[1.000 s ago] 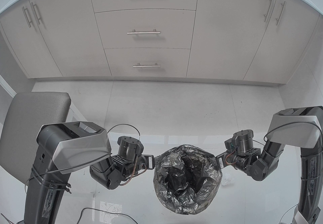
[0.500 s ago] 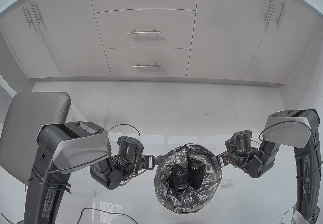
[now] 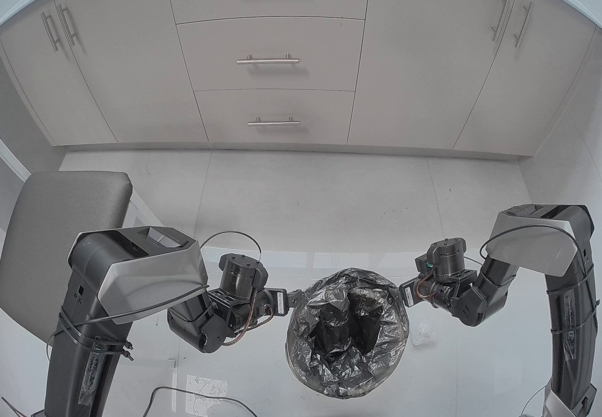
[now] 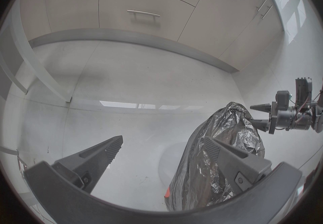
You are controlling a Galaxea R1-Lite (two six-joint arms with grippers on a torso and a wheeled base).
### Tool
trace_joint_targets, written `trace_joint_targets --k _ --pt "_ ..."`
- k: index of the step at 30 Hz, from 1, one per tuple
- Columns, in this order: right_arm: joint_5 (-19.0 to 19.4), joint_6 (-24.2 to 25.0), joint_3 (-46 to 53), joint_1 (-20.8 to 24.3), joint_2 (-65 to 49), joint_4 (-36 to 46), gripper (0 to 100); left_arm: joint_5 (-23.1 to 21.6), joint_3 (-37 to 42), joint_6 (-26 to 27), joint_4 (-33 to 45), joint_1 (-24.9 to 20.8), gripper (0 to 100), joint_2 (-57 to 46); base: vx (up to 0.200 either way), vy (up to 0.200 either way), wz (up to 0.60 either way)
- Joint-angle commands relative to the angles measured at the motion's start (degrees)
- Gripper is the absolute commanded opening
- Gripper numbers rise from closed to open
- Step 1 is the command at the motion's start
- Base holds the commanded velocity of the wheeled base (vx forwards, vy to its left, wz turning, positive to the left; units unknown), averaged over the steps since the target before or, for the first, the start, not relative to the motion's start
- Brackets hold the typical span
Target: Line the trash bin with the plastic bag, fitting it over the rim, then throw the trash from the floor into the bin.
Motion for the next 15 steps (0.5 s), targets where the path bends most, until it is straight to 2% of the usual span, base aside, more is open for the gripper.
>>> trace_joint_targets --k 1,4,11,15 --pt "0.0 1.1 -0.2 -0.4 -3.6 -1.5 100 0.0 0.0 0.0 -0.1 0.0 100 0.1 0.000 0.000 0.00" --pt "0.0 1.1 0.6 0.9 -7.3 -1.1 100 -0.1 0.0 0.0 -0.1 0.0 100 0.1 0.000 0.000 0.00" --pt "0.5 1.2 3.3 9.2 -8.4 -0.5 100 -0.1 0.0 -0.1 -0.1 0.0 100 0.1 0.000 0.000 0.00" --pt "1.0 1.4 2.6 9.2 -4.7 -1.1 100 -0.1 0.0 -0.1 -0.1 0.0 100 0.1 0.000 0.000 0.00"
